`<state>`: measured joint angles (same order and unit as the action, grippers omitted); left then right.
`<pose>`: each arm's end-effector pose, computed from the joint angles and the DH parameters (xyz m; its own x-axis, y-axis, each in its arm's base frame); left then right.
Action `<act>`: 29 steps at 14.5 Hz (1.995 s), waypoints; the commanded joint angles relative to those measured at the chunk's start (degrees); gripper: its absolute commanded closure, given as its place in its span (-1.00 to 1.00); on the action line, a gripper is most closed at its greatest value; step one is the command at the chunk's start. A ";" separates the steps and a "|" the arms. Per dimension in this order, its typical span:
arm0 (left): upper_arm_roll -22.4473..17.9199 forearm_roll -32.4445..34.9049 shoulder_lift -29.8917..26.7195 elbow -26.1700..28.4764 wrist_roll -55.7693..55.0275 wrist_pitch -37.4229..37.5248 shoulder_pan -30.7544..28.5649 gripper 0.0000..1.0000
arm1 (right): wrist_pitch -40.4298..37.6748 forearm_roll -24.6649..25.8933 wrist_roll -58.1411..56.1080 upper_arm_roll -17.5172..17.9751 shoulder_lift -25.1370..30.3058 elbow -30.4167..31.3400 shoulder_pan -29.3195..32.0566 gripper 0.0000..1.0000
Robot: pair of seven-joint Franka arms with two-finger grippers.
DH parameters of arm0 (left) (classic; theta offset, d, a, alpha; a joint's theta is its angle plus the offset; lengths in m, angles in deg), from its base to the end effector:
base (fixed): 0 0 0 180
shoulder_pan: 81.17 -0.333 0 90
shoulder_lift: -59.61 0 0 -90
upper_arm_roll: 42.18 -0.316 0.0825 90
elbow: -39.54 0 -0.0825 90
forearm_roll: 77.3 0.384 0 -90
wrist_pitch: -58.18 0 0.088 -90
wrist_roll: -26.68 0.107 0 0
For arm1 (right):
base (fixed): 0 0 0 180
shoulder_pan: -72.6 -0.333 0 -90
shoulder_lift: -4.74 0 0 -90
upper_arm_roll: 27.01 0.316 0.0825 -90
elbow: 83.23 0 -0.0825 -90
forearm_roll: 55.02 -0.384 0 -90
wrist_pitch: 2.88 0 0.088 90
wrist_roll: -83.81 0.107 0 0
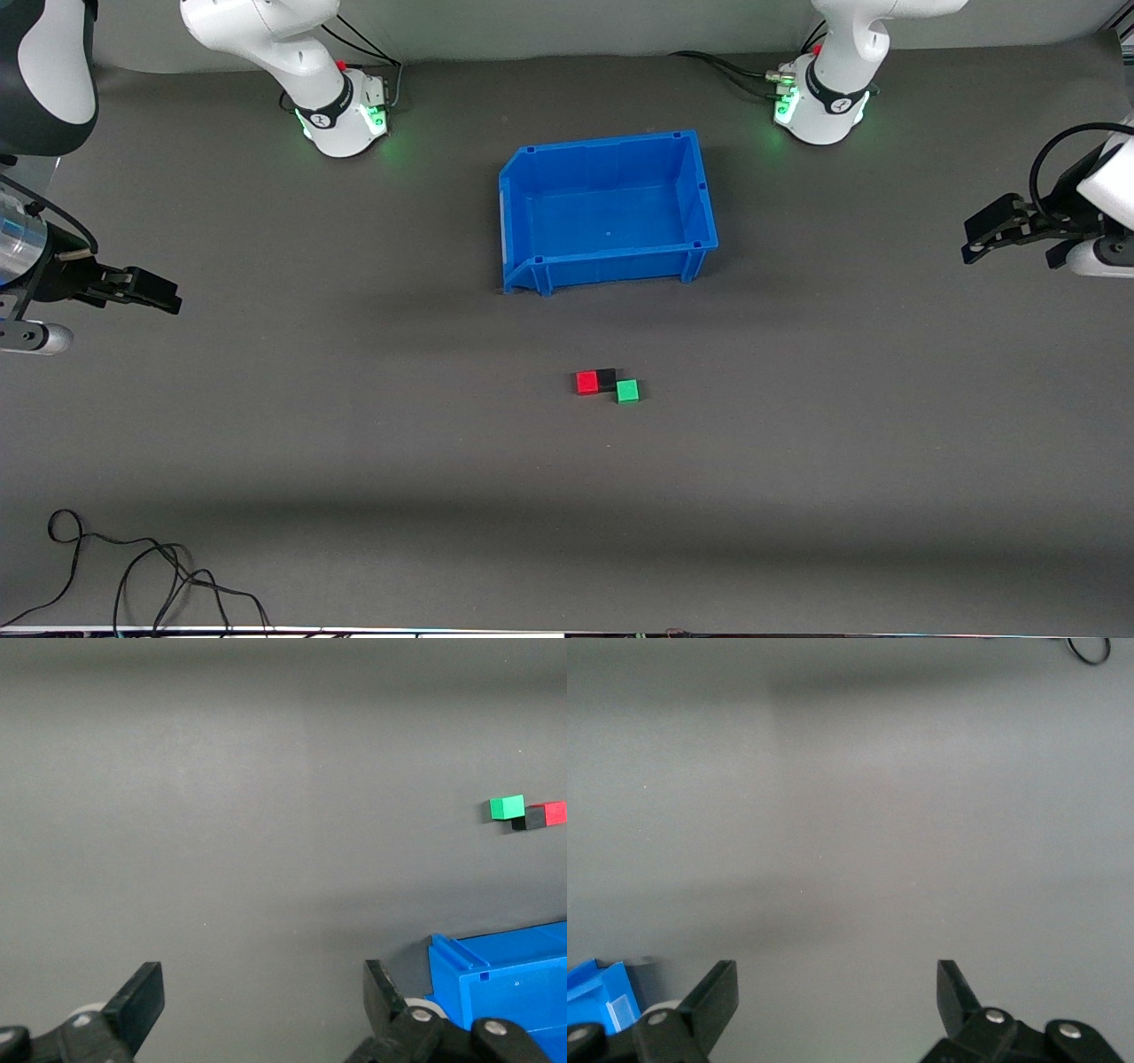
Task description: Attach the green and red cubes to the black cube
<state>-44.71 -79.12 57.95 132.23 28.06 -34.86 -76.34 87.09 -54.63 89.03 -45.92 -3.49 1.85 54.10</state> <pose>0.5499 -0.0250 0.6230 0.9974 -0.0624 0.0358 -0.0636 -0.9975 0.0322 0.5947 0.0087 0.5865 0.9942 -0.0972 -0.0455 -0.0945 -0.9939 0.0576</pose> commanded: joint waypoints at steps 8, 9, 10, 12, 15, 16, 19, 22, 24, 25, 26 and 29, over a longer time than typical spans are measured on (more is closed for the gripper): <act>0.24 2.78 -1.50 0.47 -0.06 3.82 0.35 -1.00 | 0.74 0.22 -2.67 14.94 3.05 2.28 15.93 -0.99; 0.25 3.22 -1.50 0.73 -0.06 3.91 0.53 -1.00 | 0.74 0.22 -2.67 16.00 3.22 2.37 16.99 -0.99; 0.42 3.75 -1.41 0.74 0.02 4.00 0.62 -1.00 | 0.74 0.22 -2.59 17.06 3.66 2.80 18.65 -0.99; 0.51 3.75 -1.41 0.74 0.02 4.00 0.44 -1.00 | 1.52 0.22 -2.59 22.06 6.55 6.48 23.66 -0.99; 0.42 3.75 -1.32 0.65 0.02 3.91 0.36 -1.00 | 2.41 0.31 -1.01 22.61 7.80 8.52 22.98 -0.99; 0.42 3.66 -1.32 0.65 -0.06 4.00 0.36 -1.00 | 2.41 0.39 1.00 22.52 7.62 8.26 22.02 -0.99; 0.42 3.22 -1.15 0.47 -0.06 3.91 0.44 -1.00 | 2.41 1.71 4.45 23.05 7.27 7.47 21.75 -0.99; 0.42 3.22 -1.06 0.47 -0.06 3.91 0.44 -1.00 | 2.41 1.71 4.01 23.05 6.65 6.68 21.83 -0.99; 0.42 3.22 -0.97 0.47 -0.06 3.91 0.44 -1.00 | 2.41 1.71 3.92 22.96 6.04 6.68 21.66 -0.99; 0.42 3.22 -0.97 0.47 -0.06 3.91 0.44 -1.00 | 2.41 1.71 3.92 22.87 5.95 6.76 21.48 -0.99; 0.42 3.22 -0.97 0.47 -0.06 3.91 0.44 -1.00 | 2.50 1.71 3.92 22.96 5.95 6.68 21.48 -0.99; 0.42 3.22 -0.79 0.39 -0.06 3.56 0.53 -1.00 | 2.50 1.71 3.83 22.96 5.95 6.76 21.48 -0.99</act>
<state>-44.21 -76.45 57.48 132.38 28.06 -31.40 -76.31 88.92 -54.00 92.04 -22.83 2.24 8.31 76.15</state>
